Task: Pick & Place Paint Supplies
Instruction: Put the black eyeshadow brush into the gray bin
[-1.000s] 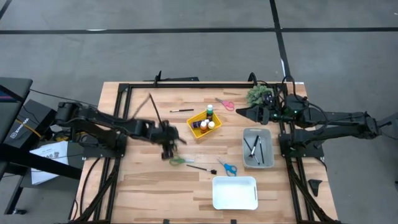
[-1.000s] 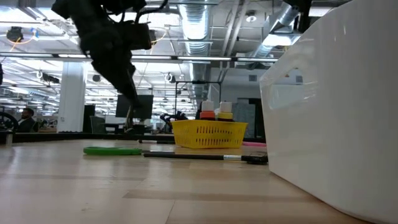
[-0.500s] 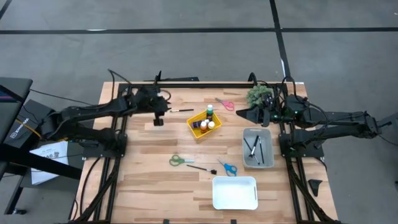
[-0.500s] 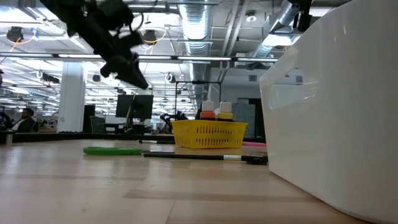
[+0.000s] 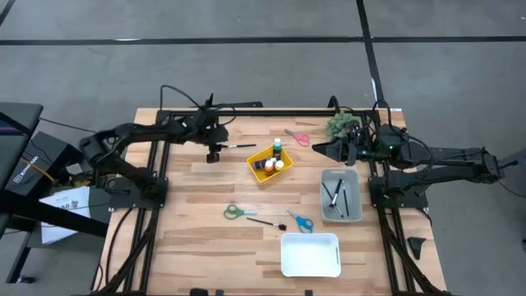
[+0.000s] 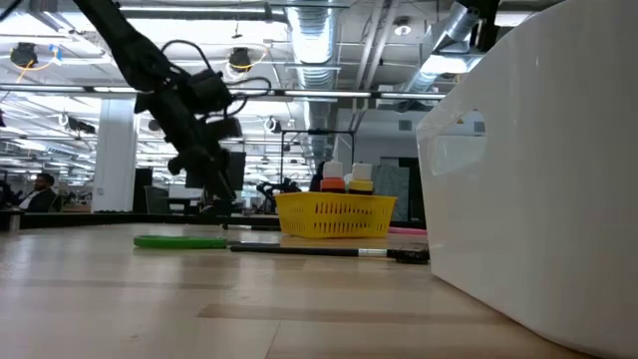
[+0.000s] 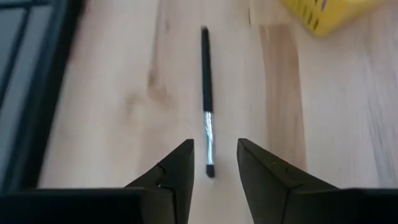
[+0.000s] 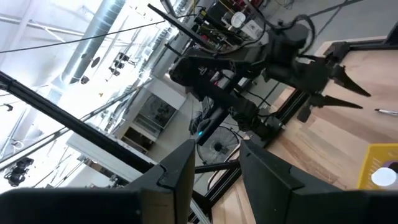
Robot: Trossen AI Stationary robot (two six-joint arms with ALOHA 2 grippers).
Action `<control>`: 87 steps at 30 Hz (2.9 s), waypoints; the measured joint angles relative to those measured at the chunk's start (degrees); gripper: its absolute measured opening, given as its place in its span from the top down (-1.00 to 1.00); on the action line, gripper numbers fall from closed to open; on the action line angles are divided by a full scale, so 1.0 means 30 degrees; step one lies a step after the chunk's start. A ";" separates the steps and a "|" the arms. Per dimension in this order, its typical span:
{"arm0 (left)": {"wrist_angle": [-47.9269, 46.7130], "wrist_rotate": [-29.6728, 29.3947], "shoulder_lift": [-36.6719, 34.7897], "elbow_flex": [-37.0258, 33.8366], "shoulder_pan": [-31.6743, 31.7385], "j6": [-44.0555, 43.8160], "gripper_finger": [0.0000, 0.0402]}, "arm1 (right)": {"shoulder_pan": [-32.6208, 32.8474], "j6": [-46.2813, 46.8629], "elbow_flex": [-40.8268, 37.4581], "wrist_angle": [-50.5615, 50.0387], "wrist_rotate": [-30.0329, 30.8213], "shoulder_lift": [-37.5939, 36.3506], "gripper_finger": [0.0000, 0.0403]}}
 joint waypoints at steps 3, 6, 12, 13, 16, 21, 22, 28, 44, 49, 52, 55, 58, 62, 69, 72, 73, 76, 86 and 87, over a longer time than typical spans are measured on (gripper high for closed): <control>0.0189 0.0200 0.0755 0.0000 0.0198 0.0362 0.45 | -0.0084 0.0046 0.0000 0.0000 0.0051 0.0121 0.39; 0.0567 0.0315 0.1306 0.0000 0.0228 0.1013 0.46 | -0.0233 0.0198 0.0000 0.0015 0.0058 0.0313 0.39; 0.0754 0.0536 0.2123 0.0007 0.0469 0.1297 0.46 | -0.0362 0.0542 0.0007 -0.0093 -0.0085 0.0686 0.39; 0.0765 0.0537 0.2224 0.0007 0.0541 0.1297 0.46 | -0.0364 0.0544 0.0007 -0.0032 -0.0087 0.0685 0.39; 0.0950 0.0541 0.2565 0.0007 0.0866 0.1297 0.47 | -0.0357 0.0548 0.0016 0.0014 -0.0087 0.0865 0.39; 0.1075 0.0740 0.2955 0.0022 0.1504 0.1462 0.47 | -0.0357 0.0548 0.0015 0.0050 -0.0095 0.0886 0.39; 0.1184 0.0832 0.3117 0.0022 0.1569 0.1470 0.47 | -0.0350 0.0555 0.0009 -0.0016 -0.0093 0.0906 0.39; 0.1236 0.1624 0.3685 0.0073 0.1679 0.1909 0.47 | -0.0357 0.0635 0.0007 0.0014 -0.0095 0.0896 0.39; 0.1456 0.1612 0.3774 0.0044 0.1590 0.1698 0.73 | -0.0793 0.0847 0.0007 0.0066 -0.0087 0.0896 0.39; 0.1390 0.1507 0.3781 0.0092 0.1583 0.0841 0.96 | -0.0860 0.0842 0.0007 0.0153 -0.0087 0.0896 0.39; 0.1330 0.1405 0.3796 0.0186 0.1554 0.0194 0.98 | -0.0852 0.0843 0.0007 0.0152 -0.0095 0.0896 0.39; 0.0933 0.1292 0.3811 0.0418 0.1554 -0.0788 0.98 | -0.0852 0.0815 0.0007 0.0153 -0.0095 0.0896 0.39; 0.0625 0.1577 0.3832 0.0583 0.1554 -0.2004 0.99 | -0.0852 0.0606 0.0007 0.0153 -0.0096 0.0896 0.39; 0.0522 0.2101 0.3277 0.0554 0.1561 -0.3706 0.99 | -0.0852 0.0551 0.0007 0.0153 -0.0146 0.0896 0.39; 0.1026 0.3543 0.0373 0.0590 0.1568 -0.6959 1.00 | -0.0809 -0.0048 0.0007 0.0160 -0.0219 0.0896 0.39; 0.1151 0.4165 -0.1183 0.0583 0.1376 -0.8707 1.00 | -0.0830 -0.0365 0.0007 0.0160 -0.0241 0.0896 0.39; 0.1178 0.4226 -0.1736 0.0583 0.1221 -0.9259 1.00 | -0.0850 -0.0460 0.0007 0.0160 -0.0246 0.0896 0.39; 0.2079 0.4721 -0.3173 0.0590 0.0413 -1.1330 1.00 | -0.0874 -0.0863 0.0007 0.0160 -0.0223 0.0896 0.39; 1.0031 0.3423 -0.4962 0.0591 -0.4252 -1.8645 1.00 | -0.1154 -0.2654 0.0000 0.0779 -0.0167 0.0896 0.39; 1.1038 0.2984 -0.4962 0.0590 -0.4796 -1.9068 1.00 | -0.1238 -0.2837 0.0000 0.1206 -0.0153 0.0896 0.38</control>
